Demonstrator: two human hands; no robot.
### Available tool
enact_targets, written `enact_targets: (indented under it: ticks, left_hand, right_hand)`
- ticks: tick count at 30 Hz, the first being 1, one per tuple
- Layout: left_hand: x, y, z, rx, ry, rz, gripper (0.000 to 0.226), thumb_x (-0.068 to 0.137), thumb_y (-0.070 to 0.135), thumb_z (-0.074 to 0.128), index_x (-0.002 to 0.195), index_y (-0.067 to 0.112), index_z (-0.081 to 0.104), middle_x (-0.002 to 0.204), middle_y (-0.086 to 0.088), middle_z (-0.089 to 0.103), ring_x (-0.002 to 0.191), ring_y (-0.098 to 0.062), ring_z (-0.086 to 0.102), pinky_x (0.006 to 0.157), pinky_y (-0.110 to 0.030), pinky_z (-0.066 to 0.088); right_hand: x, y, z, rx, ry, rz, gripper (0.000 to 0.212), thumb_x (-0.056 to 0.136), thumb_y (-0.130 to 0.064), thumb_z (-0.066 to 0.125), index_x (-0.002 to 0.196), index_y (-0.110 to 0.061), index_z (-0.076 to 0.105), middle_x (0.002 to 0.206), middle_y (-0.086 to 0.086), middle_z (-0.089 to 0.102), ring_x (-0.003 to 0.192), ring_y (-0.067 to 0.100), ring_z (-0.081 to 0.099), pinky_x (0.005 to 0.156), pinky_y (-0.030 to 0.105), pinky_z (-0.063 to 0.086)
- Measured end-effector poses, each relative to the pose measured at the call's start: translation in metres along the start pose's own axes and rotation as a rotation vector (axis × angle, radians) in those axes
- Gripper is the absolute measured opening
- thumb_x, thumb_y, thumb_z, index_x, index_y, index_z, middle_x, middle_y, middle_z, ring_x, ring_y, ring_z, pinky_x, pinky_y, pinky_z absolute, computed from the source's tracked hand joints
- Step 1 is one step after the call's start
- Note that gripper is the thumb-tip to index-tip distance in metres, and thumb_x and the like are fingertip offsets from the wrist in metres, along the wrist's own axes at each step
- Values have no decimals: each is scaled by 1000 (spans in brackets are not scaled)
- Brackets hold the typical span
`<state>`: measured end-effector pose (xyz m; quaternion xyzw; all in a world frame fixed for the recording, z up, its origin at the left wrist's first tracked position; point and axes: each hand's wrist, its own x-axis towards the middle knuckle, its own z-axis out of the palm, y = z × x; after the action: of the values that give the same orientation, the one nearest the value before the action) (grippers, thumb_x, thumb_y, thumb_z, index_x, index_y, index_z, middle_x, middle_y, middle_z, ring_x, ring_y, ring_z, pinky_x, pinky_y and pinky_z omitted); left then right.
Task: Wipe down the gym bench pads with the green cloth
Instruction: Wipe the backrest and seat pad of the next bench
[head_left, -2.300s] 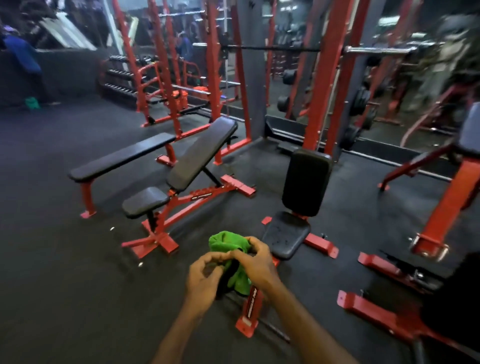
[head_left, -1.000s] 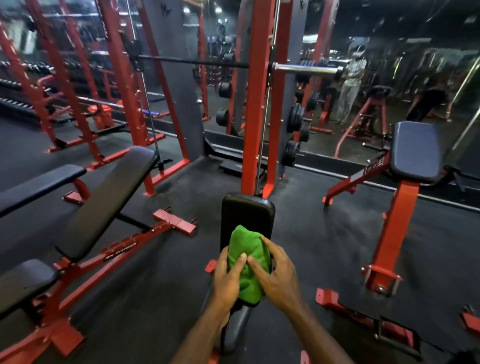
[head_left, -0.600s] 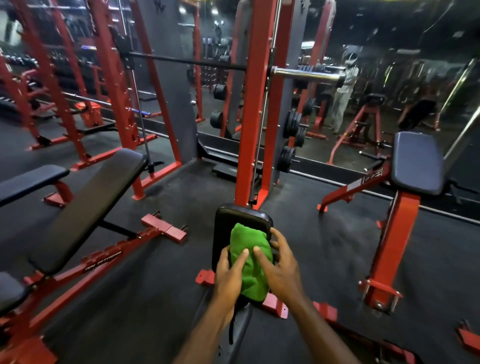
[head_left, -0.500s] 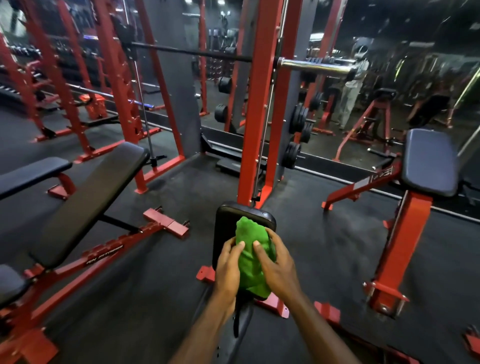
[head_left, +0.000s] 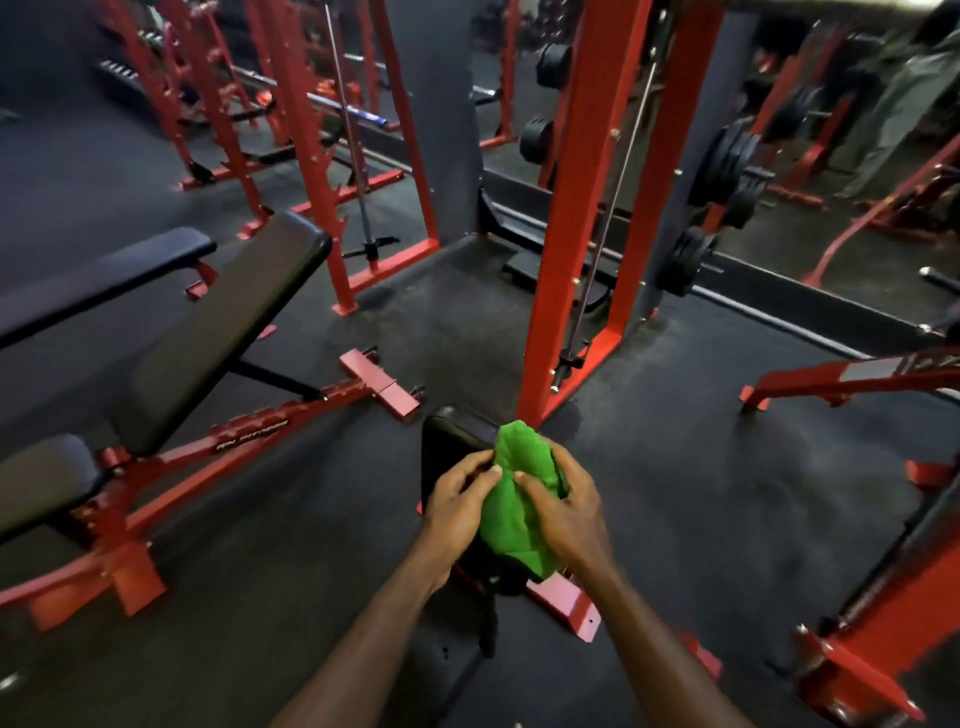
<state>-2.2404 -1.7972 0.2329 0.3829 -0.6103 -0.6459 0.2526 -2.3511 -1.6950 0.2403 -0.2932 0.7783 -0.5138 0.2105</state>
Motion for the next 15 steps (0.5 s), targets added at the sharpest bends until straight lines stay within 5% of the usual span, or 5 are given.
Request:
enact_targets:
  ticks: [4,8,11,15]
  left_hand:
    - [33,-3,10,144,43,-13,21,99,5,63,114,12,75,94,0,70,70,-1,62,58,-10,45]
    - [63,-10,4,235,187,-40,23,96,5,66,96,26,75,92,12,72,85,-7,66,82,-26,56]
    - [77,-17,-2,386,242,-68,17,94,13,70,102,27,75,102,11,68,84,-1,63,74,-4,45]
    - [90,-27,-7,513,268,10,25,90,10,74,113,20,74,110,6,57,89,-10,64,75,-1,43]
  right_hand:
    - [45,14,-31,-45,175,71,42,84,-33,78,125,-32,71,110,-5,75,102,16,69,94,36,55]
    - [65,38,-46,-137,242,61,56,76,-54,66,128,-33,64,109,0,72,103,24,68,93,43,55]
    - [75,56,-34,-235,160,37,63,85,-42,79,142,-26,57,126,7,69,116,29,64,99,40,52]
    - [69,72,-6,-297,55,-11,82,88,-55,73,156,-19,44,137,6,61,126,26,58,105,40,48]
